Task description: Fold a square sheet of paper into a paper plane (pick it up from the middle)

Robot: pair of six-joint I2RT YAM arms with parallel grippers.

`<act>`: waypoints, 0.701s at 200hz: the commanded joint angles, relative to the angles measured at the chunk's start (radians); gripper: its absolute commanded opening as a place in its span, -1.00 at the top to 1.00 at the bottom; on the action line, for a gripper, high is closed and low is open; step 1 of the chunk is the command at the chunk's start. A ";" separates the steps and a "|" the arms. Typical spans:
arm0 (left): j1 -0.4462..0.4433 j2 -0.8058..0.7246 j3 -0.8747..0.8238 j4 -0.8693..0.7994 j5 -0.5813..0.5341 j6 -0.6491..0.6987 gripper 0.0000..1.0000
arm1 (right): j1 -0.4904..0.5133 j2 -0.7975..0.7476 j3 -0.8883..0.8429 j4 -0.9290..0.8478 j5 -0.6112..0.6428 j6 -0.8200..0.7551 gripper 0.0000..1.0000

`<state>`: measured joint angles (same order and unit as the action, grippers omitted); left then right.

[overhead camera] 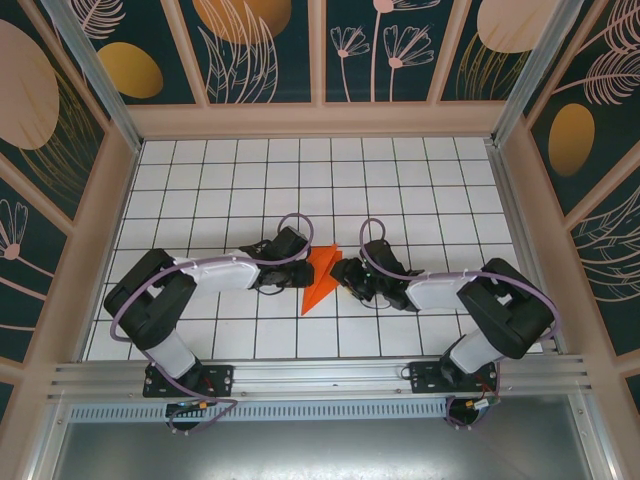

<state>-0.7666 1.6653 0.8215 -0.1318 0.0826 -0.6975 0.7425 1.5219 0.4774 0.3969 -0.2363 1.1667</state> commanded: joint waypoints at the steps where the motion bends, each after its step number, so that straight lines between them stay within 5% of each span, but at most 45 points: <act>1: 0.006 0.020 0.018 0.006 0.023 0.024 0.38 | 0.008 0.019 0.027 0.026 -0.007 0.018 0.02; 140: 0.006 0.035 0.015 0.011 0.036 0.016 0.41 | 0.006 -0.008 0.054 -0.093 0.039 0.001 0.00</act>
<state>-0.7647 1.6768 0.8249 -0.1310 0.0975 -0.6914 0.7422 1.4963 0.5095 0.3164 -0.1909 1.1660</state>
